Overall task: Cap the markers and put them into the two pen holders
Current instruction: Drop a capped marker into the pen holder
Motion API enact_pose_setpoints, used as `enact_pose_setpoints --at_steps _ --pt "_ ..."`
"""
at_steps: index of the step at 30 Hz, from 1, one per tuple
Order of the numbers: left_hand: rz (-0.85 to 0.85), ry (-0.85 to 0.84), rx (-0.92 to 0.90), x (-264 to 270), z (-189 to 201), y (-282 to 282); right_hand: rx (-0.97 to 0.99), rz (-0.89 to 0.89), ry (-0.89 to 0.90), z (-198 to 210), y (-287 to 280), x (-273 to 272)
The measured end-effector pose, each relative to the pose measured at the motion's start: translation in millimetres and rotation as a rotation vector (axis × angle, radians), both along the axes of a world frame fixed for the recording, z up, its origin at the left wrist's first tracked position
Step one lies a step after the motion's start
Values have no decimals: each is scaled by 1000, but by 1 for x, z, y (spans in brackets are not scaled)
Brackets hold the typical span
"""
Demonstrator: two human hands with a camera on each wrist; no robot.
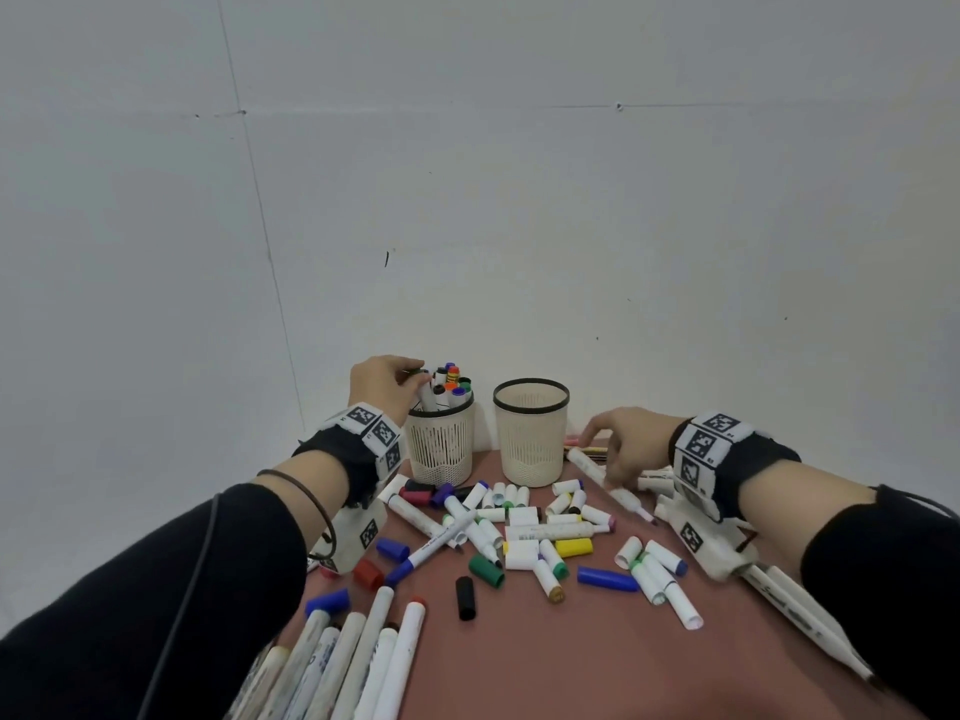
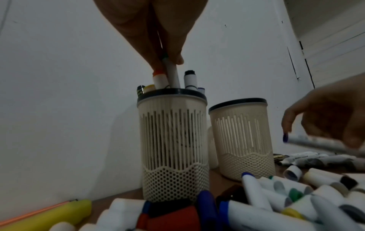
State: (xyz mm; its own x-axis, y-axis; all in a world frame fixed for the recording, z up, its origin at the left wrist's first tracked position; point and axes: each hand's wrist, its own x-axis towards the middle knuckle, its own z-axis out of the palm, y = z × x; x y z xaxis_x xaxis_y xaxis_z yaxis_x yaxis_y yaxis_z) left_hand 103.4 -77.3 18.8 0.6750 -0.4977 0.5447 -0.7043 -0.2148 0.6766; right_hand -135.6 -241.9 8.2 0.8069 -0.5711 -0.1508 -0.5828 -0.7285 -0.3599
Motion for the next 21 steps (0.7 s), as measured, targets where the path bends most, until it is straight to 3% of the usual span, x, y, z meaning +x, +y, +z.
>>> enact_pose_setpoints --at_steps 10,13,17,21 --pt "-13 -5 51 2 8 4 513 4 -549 24 42 -20" --pt "-31 -67 278 -1 7 2 730 -55 -710 23 62 -22" --pt "-11 -108 361 -9 2 -2 974 -80 -802 19 88 -25" --pt "-18 -109 400 -15 7 1 1046 -73 -841 14 112 -35"
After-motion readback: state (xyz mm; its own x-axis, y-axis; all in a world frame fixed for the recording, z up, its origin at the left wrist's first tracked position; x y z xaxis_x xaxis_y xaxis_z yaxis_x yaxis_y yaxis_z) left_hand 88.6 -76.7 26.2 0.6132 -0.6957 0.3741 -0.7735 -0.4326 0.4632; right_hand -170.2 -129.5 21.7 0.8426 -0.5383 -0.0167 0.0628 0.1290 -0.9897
